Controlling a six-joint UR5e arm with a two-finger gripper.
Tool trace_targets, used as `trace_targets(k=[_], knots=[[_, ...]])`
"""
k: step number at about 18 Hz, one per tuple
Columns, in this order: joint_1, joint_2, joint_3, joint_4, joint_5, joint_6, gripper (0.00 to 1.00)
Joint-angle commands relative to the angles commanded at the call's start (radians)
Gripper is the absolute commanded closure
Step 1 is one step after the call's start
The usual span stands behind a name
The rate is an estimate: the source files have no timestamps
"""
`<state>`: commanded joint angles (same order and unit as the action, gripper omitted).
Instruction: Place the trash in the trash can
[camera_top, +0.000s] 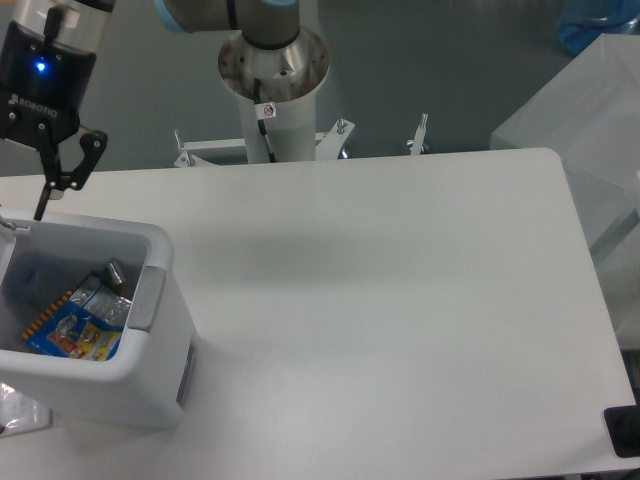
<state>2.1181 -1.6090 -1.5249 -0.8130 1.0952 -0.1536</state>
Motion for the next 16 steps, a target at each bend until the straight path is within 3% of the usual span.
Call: trace_targets(k=[4,8,12,14,16], knots=[[0.186,-0.049,0.005,0.0,0.005,0.208,0.0],[0.284,-0.118,0.008,-0.005,0.014,0.541,0.0],[0.274,-0.158,0.077,-0.018,0.325,0.673,0.0],[0.273,-0.178,0.113,-0.067,0.408,0.866,0.0],[0.273,-0.178,0.158,-0.22,0.458,1.035,0.0]])
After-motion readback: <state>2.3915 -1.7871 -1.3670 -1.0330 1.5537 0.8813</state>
